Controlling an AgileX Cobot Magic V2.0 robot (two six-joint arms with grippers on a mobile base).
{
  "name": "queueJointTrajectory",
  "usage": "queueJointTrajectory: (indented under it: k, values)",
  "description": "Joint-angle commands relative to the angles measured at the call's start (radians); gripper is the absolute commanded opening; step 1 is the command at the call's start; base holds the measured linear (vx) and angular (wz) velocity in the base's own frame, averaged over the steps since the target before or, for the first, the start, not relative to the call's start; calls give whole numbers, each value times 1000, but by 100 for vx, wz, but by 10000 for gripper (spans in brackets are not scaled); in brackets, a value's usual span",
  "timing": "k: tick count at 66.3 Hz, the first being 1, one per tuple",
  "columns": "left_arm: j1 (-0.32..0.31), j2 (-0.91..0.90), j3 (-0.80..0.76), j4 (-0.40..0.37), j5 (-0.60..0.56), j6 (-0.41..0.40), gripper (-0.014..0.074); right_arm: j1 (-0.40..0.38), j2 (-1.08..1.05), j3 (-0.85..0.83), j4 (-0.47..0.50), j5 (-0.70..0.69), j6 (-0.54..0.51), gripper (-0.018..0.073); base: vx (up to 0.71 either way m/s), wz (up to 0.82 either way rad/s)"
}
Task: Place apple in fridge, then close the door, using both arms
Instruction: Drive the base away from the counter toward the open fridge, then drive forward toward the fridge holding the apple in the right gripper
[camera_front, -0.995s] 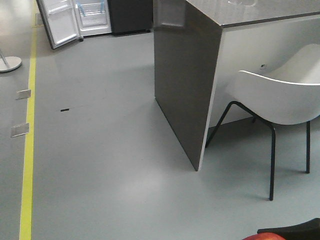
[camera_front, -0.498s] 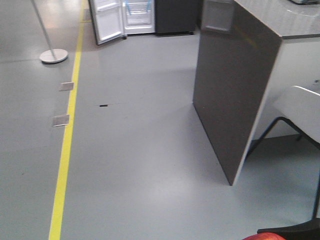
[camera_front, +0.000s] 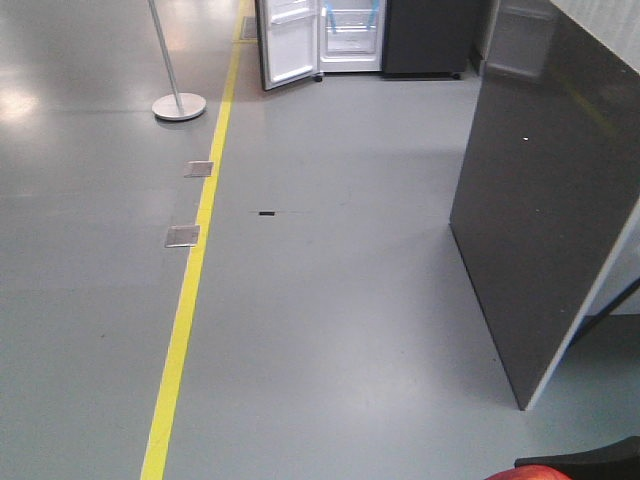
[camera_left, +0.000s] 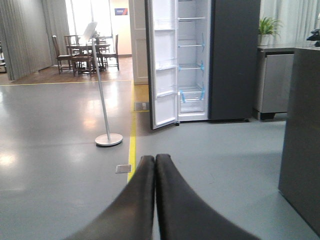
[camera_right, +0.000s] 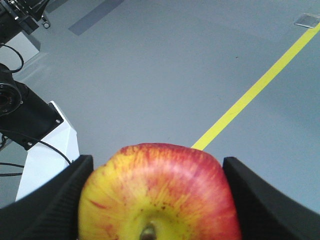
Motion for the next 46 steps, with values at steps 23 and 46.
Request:
queueJointTrajectory:
  k: [23, 46]
  values:
    - [3, -14, -17, -1, -74, -5, -6, 2, 3, -27, 53, -38, -1, 112, 14, 18]
    - [3, -14, -17, -1, -74, -5, -6, 2, 3, -27, 53, -38, -1, 112, 19, 6]
